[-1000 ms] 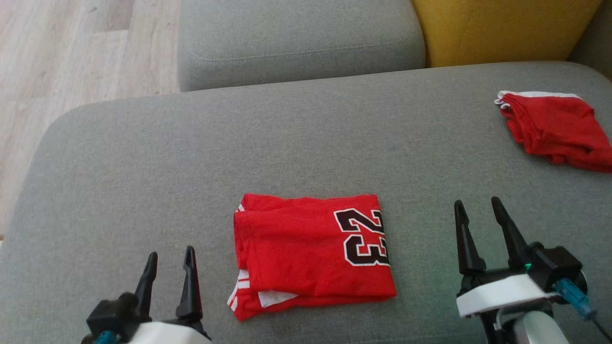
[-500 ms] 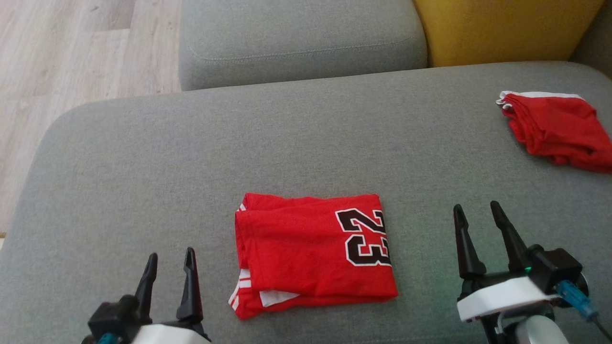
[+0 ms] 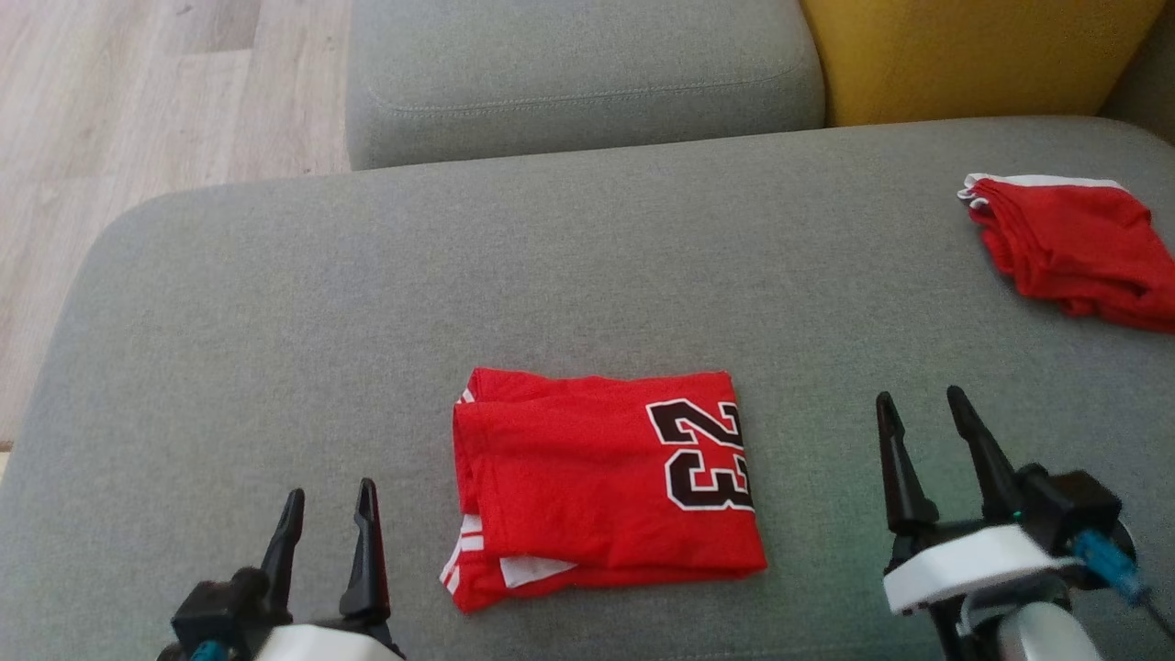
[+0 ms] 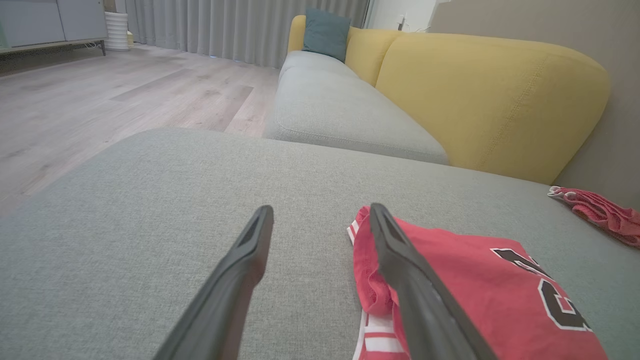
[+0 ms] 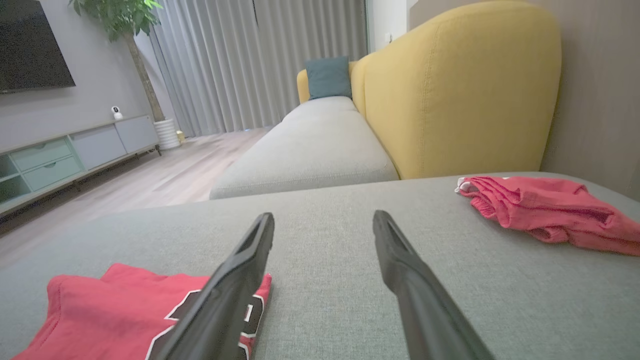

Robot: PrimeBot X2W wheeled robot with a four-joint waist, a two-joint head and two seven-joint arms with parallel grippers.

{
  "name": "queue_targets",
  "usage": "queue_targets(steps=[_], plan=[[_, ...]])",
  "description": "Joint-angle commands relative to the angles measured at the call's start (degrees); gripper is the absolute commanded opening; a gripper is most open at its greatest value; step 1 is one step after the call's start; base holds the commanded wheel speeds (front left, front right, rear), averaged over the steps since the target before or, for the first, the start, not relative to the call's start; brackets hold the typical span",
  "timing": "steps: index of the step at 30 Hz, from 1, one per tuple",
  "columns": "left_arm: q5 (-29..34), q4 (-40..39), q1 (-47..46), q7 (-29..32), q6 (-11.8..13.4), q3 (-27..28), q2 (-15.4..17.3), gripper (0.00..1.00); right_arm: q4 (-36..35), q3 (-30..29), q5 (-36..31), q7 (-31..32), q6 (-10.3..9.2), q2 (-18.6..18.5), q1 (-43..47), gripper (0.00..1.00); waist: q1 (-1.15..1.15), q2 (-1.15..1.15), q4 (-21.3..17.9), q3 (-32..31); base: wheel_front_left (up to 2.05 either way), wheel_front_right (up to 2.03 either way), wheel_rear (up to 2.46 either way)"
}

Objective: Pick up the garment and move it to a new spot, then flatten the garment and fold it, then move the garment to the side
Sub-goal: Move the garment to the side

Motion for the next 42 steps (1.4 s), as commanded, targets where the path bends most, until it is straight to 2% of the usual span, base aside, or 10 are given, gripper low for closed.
queue_targets(steps=[1,7,16,21,32,33,35,38,39,42], plan=[[0.6,-1.9,-2.2,-0.7,-0.2,2.4,-0.4,1.0,-2.1,0.9,-0.4,0.4,-0.05,-0.2,-3.3,1.0,0.0,0.0,0.0,0.1,0.0,0.0,0.0],[0.5,-2.1,-2.9,-0.7,-0.2,2.0,-0.4,1.0,-0.3,-0.1,1.0,14.7,-0.05,-0.3,-8.0,1.0,0.0,0.0,0.9,1.3,0.0,0.0,0.0],[-0.9,-2.7,-4.9,-0.7,0.5,0.9,-0.5,1.0,1.6,7.9,12.5,34.1,-0.05,-5.6,-11.9,1.0,0.0,0.0,4.5,5.3,0.0,0.0,0.0],[-1.3,-2.8,-6.0,-0.7,0.8,0.5,-0.5,1.0,3.1,9.4,17.0,38.0,-0.05,-7.2,-12.5,1.0,0.0,0.0,6.8,7.3,0.0,0.0,0.0],[-1.2,-2.9,-6.8,-0.7,1.0,0.3,-0.5,1.0,9.3,13.0,22.2,41.8,-0.05,-7.0,-15.1,1.0,0.0,0.0,9.5,9.2,0.0,0.0,0.0],[-1.2,-2.9,-6.8,-0.7,1.0,0.3,-0.5,1.0,9.7,13.5,22.5,42.0,-0.05,-7.0,-15.3,0.96,0.0,0.0,9.6,9.2,0.0,0.0,0.0],[-1.2,-2.9,-6.8,-0.7,1.0,0.3,-0.5,1.0,10.5,14.2,22.9,42.2,-0.05,-7.1,-15.5,0.45,0.0,0.0,9.5,9.1,0.0,0.0,0.0],[-1.0,-2.9,-6.6,-0.7,1.0,0.4,-0.5,1.0,11.4,15.0,23.4,41.6,-0.05,-7.2,-15.9,0.24,0.0,0.0,9.3,8.9,0.0,0.0,0.0],[-0.9,-2.9,-6.6,-0.7,1.0,0.4,-0.5,1.0,11.6,15.0,23.6,41.2,-0.05,-7.1,-16.0,0.0,0.0,0.0,9.1,8.8,0.0,0.0,0.0],[-0.7,-3.0,-6.4,-0.7,0.9,0.4,-0.5,1.0,12.1,15.2,23.8,40.3,-0.05,-7.1,-16.2,0.0,0.0,0.0,8.6,8.7,0.0,0.0,0.0]])
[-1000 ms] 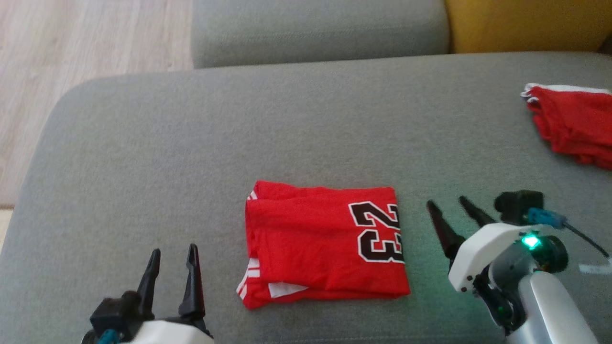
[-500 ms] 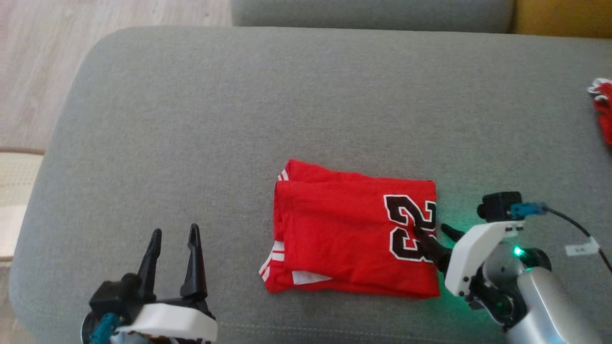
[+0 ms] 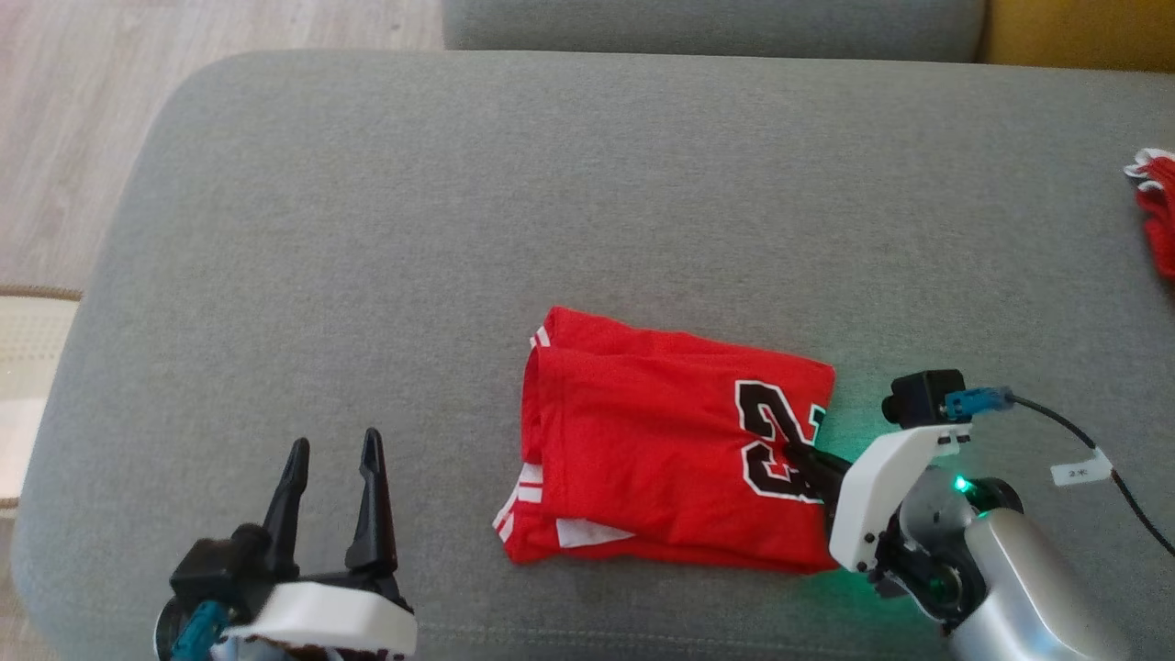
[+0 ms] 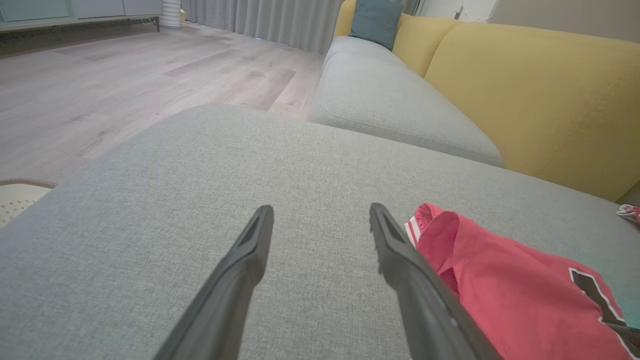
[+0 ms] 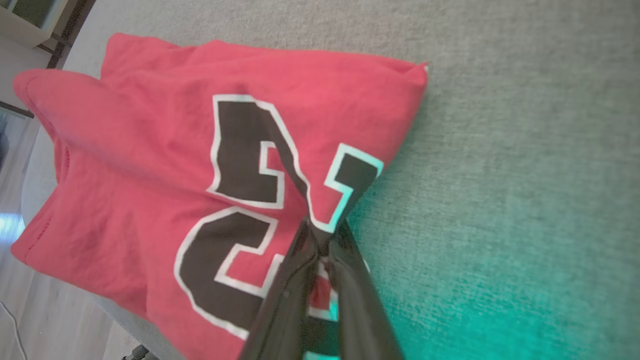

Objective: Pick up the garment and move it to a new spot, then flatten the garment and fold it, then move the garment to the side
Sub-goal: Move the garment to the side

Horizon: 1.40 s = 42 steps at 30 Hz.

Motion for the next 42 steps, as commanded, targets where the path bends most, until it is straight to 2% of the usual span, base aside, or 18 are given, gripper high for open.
queue_targets(steps=[1,6,10,12,18,23,26,29,33,42], plan=[[0.3,-2.0,-2.3,-0.7,0.2,1.5,-0.4,1.0,-1.0,1.2,0.4,-0.5,-0.05,-0.2,-2.0,0.0,0.0,0.0,-0.4,-0.1,0.0,0.0,0.0],[1.4,-2.5,-2.1,-0.7,-0.4,1.4,-0.4,1.0,-0.8,0.3,0.4,-3.1,-0.05,-1.4,-3.4,0.0,0.0,0.0,-3.2,-0.3,0.0,0.0,0.0],[2.1,-3.4,-2.4,-0.7,-0.9,1.1,-0.4,1.0,-1.9,-1.3,-0.1,-4.3,-0.05,-3.6,-4.9,0.0,0.0,0.0,-7.3,0.4,0.0,0.0,0.0],[2.6,-4.0,-3.0,-0.7,-1.4,0.7,-0.4,1.0,-3.1,-2.8,-0.6,-4.3,-0.05,-5.4,-5.8,0.0,0.0,0.0,-11.3,1.4,0.0,0.0,0.0],[3.8,-4.8,-4.6,-0.7,-2.3,0.4,-0.4,1.0,-5.9,-5.2,-1.9,-4.5,-0.05,-7.9,-7.3,0.0,0.0,0.0,-20.7,4.3,0.0,0.0,0.0],[5.5,-4.9,-5.9,-0.7,-3.3,0.5,-0.2,1.0,-7.6,-6.6,-2.9,-5.5,-0.05,-7.8,-8.2,0.0,0.0,0.0,-27.8,6.6,0.0,0.0,0.0],[6.3,-4.7,-6.6,-0.7,-3.9,0.3,0.0,1.0,-8.0,-7.0,-3.1,-6.4,-0.05,-7.4,-8.4,0.0,0.0,0.0,-30.6,7.7,0.0,0.0,0.0],[6.9,-4.4,-7.2,-0.7,-4.2,0.2,0.2,1.0,-8.0,-6.9,-3.5,-7.2,-0.05,-7.0,-8.8,0.0,0.0,0.0,-32.2,8.4,0.0,0.0,0.0],[7.2,-4.3,-7.5,-0.7,-4.5,0.2,0.4,1.0,-8.1,-6.6,-4.2,-8.2,-0.05,-6.7,-9.6,0.0,0.0,0.0,-32.5,8.9,0.0,0.0,0.0],[6.8,-3.6,-8.0,-0.7,-4.4,0.3,0.3,1.0,-7.4,-4.6,-6.5,-7.8,-0.05,-7.7,-15.5,0.0,0.0,0.0,-28.3,7.8,0.0,0.0,0.0]])
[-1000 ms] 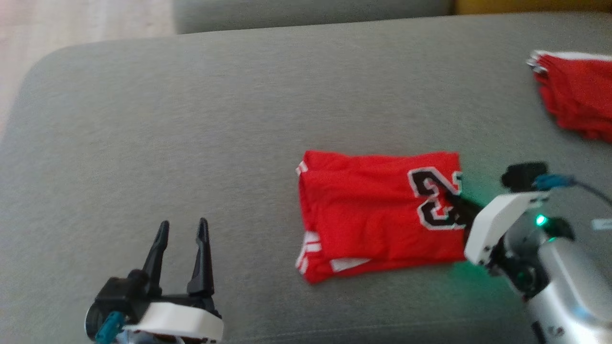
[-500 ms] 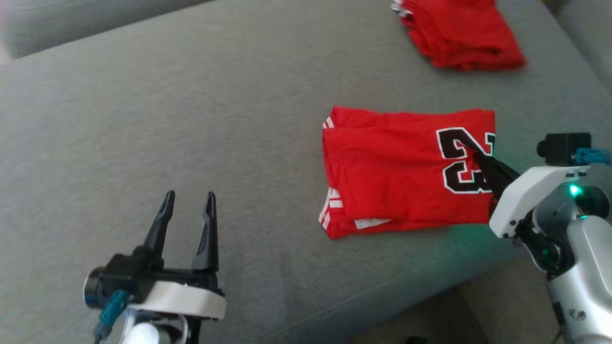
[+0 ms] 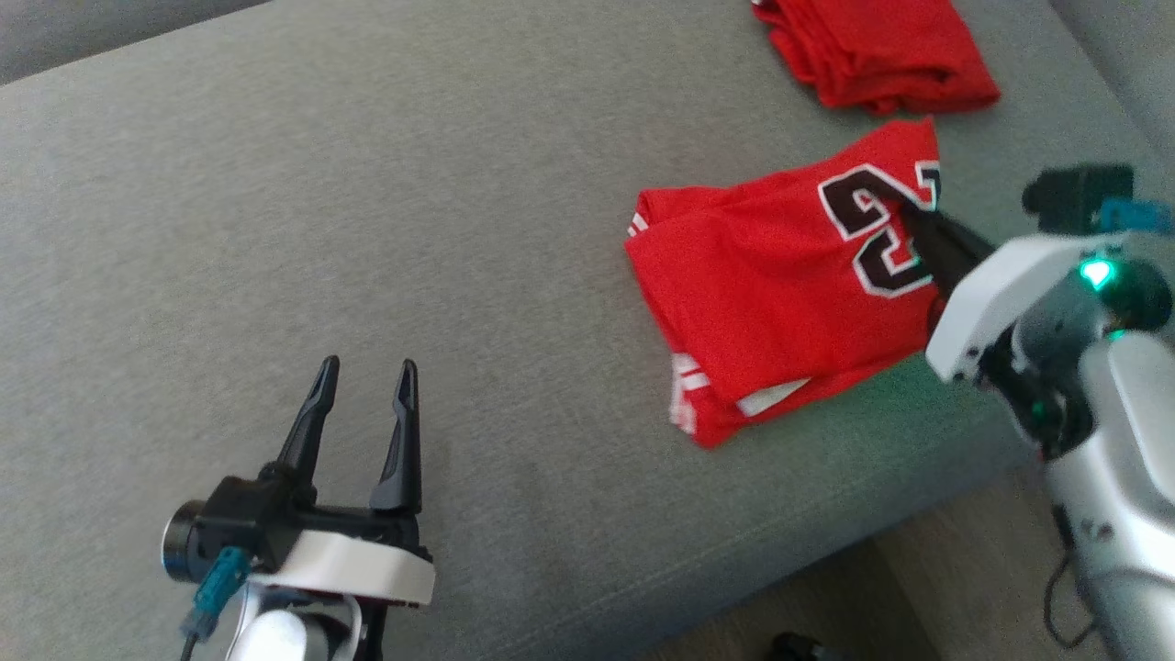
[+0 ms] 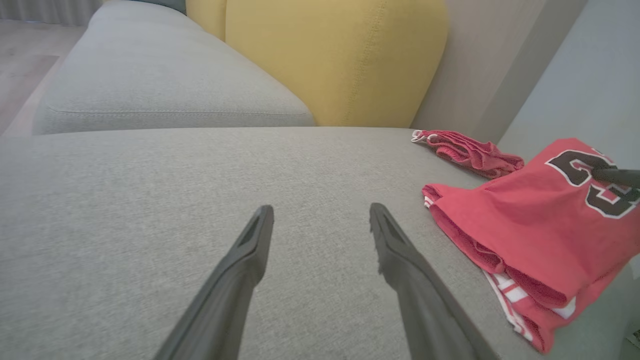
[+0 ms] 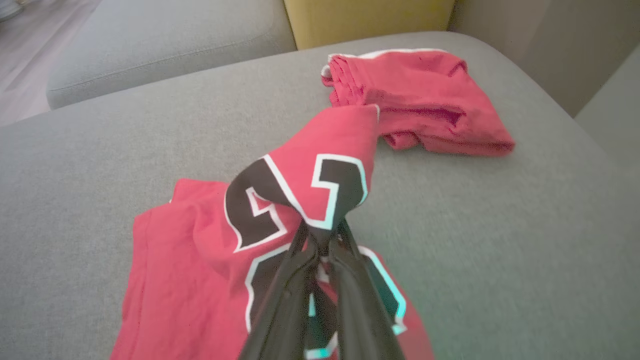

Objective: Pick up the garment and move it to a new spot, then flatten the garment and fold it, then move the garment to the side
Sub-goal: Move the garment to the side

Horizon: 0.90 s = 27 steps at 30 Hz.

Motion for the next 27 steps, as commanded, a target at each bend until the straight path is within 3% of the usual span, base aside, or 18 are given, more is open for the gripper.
queue_targets(steps=[1,11,27], plan=[[-0.1,-1.6,-2.0,-0.6,0.2,1.5,0.0,1.0,-1.7,0.5,-0.4,0.2,-0.05,-1.3,-2.9,0.0,0.0,0.0,1.4,-0.7,0.0,0.0,0.0],[-1.7,-1.6,-2.0,-0.6,0.8,0.4,-0.4,1.0,7.1,-2.2,-3.9,2.7,-0.05,-2.8,-16.0,0.0,0.0,0.0,7.9,-2.3,0.0,0.0,0.0],[-2.6,-2.3,-3.5,-0.6,1.1,-1.3,-0.6,1.0,23.0,-9.8,-13.7,-0.3,-0.05,-11.0,-31.1,0.0,0.0,0.0,16.3,0.7,0.0,0.0,0.0]])
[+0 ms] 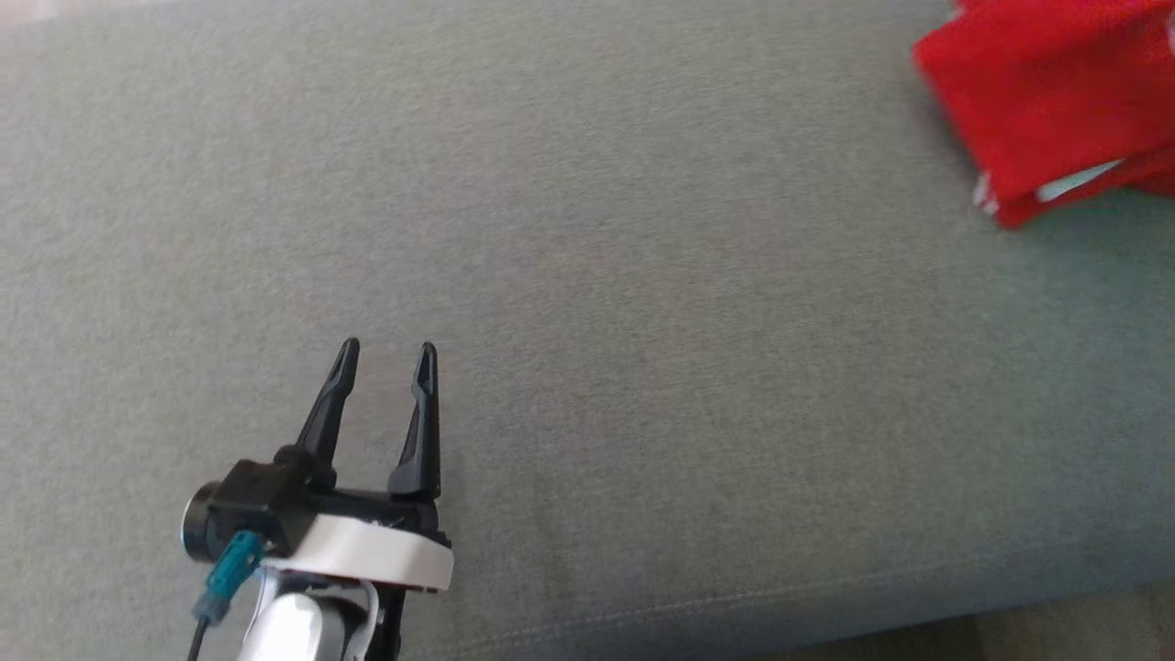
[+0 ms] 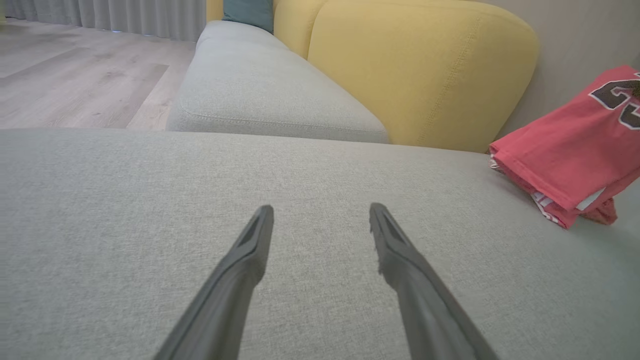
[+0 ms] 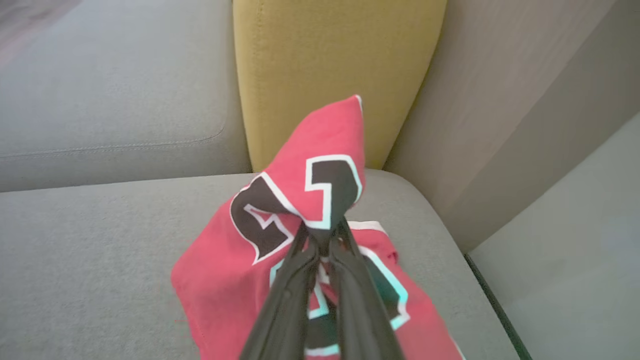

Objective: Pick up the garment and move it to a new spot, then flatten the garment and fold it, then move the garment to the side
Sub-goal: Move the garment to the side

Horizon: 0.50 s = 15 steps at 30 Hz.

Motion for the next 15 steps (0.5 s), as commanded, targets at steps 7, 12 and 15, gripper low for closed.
queue_targets(steps=[7,12,15], plan=[[-0.6,-2.4,-2.4,-0.6,0.1,0.6,-0.3,1.0,3.7,-3.8,-7.5,-2.9,-0.05,-7.3,-4.6,0.0,0.0,0.0,3.7,2.5,0.0,0.0,0.0],[-0.5,-2.6,-2.7,-0.6,0.2,0.3,-0.3,1.0,5.8,-4.0,-13.3,-4.5,-0.05,-10.5,-4.7,0.0,0.0,0.0,4.6,3.8,0.0,0.0,0.0],[-0.4,-2.6,-3.0,-0.6,0.2,0.2,-0.3,1.0,6.4,-4.6,-15.5,-5.6,-0.05,-11.0,-4.4,0.0,0.0,0.0,4.9,4.4,0.0,0.0,0.0]])
